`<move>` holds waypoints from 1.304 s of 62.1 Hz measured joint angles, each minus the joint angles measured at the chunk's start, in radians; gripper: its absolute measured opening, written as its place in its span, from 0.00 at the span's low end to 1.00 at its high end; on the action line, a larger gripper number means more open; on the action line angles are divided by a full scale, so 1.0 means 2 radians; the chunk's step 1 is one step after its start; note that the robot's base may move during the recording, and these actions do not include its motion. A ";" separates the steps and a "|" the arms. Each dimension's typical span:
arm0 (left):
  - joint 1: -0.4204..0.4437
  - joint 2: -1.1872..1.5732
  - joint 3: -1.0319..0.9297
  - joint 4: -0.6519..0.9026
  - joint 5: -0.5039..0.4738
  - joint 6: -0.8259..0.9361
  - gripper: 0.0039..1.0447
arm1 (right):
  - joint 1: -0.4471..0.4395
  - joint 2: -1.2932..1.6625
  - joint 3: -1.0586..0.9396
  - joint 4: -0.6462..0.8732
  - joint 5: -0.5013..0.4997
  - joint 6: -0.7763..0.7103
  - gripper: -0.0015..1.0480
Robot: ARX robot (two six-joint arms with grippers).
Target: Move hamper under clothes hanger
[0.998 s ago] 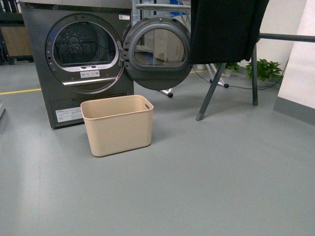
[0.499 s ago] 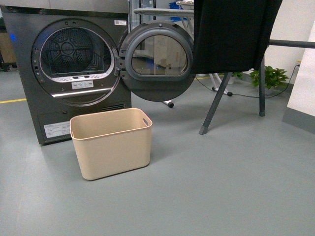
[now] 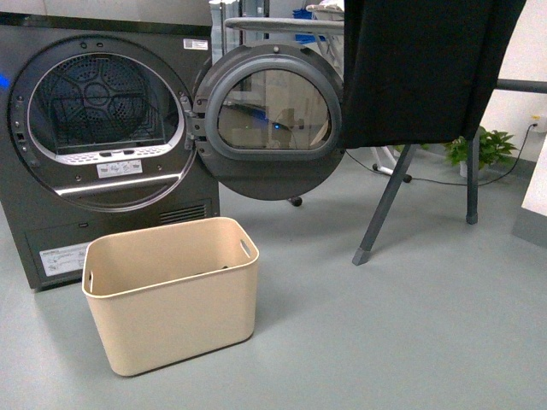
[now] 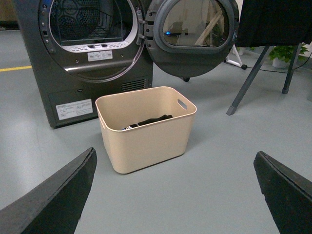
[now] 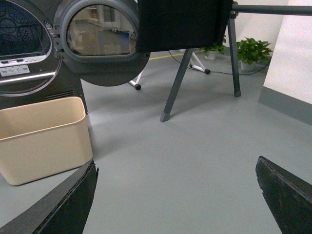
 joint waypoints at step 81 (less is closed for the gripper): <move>0.000 0.000 0.000 0.000 0.000 0.000 0.94 | 0.000 0.000 0.000 0.000 0.000 0.000 0.92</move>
